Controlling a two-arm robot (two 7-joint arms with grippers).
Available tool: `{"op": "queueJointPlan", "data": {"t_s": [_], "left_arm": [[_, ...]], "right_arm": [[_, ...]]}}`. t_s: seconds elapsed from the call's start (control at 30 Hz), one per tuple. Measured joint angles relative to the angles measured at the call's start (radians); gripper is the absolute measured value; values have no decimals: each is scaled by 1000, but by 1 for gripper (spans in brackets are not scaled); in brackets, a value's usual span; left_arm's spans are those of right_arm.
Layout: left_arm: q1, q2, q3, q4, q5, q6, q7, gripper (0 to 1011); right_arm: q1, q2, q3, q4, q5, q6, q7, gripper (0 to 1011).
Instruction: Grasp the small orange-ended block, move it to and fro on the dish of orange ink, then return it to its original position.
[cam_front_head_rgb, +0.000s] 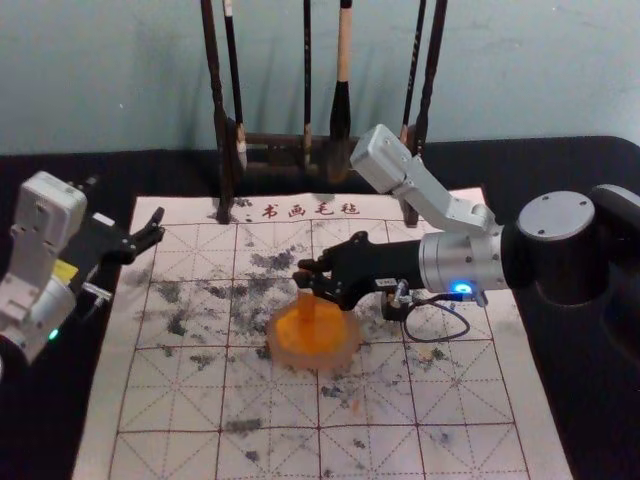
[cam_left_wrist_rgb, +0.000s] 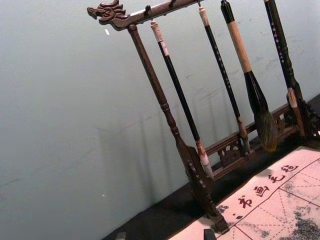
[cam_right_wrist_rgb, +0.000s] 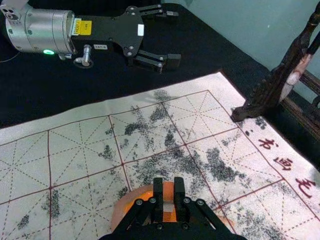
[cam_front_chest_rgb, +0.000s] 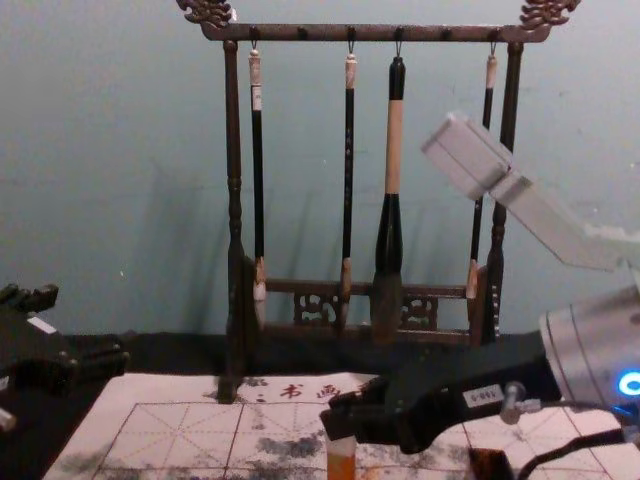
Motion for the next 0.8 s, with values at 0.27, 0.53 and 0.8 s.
{"op": "queueJointPlan", "data": {"t_s": [0.27, 0.53, 0.8], "left_arm": [[0, 0, 0, 0, 0, 0, 0, 1001], [0, 0, 0, 0, 0, 0, 0, 1001], [0, 0, 0, 0, 0, 0, 0, 1001]], "right_arm": [[-3, 1, 4, 5, -1, -1, 1, 127], [-4, 3, 7, 7, -2, -1, 3, 127], [-9, 8, 11, 2, -2, -1, 3, 127]]}}
